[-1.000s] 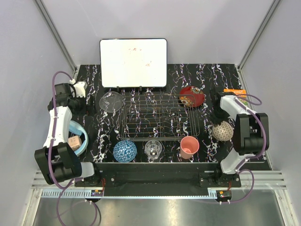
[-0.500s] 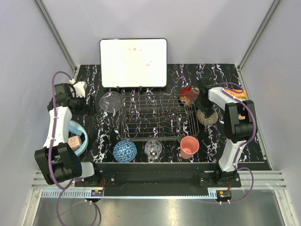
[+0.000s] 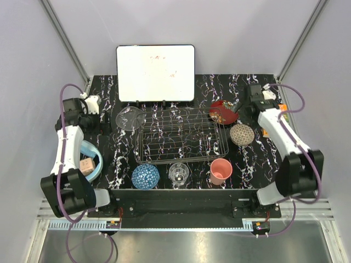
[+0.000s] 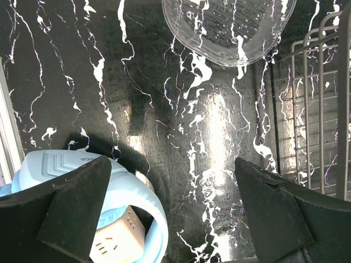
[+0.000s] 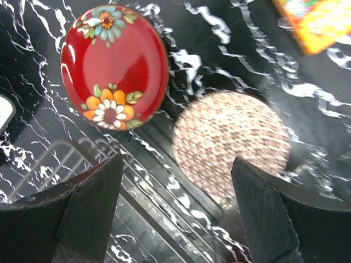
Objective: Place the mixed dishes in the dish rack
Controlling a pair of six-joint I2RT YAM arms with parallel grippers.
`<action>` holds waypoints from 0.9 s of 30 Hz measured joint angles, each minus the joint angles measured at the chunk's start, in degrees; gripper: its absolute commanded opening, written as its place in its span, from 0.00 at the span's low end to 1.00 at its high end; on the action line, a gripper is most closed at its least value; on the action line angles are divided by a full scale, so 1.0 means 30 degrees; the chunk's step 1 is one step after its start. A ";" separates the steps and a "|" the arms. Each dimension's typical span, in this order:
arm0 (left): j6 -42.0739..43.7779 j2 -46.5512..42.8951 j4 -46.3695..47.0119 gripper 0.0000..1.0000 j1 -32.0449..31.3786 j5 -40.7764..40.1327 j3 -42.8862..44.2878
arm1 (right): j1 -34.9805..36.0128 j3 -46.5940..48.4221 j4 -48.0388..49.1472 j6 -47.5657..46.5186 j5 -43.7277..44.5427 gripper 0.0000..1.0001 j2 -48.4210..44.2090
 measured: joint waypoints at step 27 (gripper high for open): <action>-0.1224 0.0612 -0.0568 0.99 -0.1836 0.2404 0.1399 | -0.0743 -0.6841 -0.1443 0.4313 0.1836 0.62 -0.2062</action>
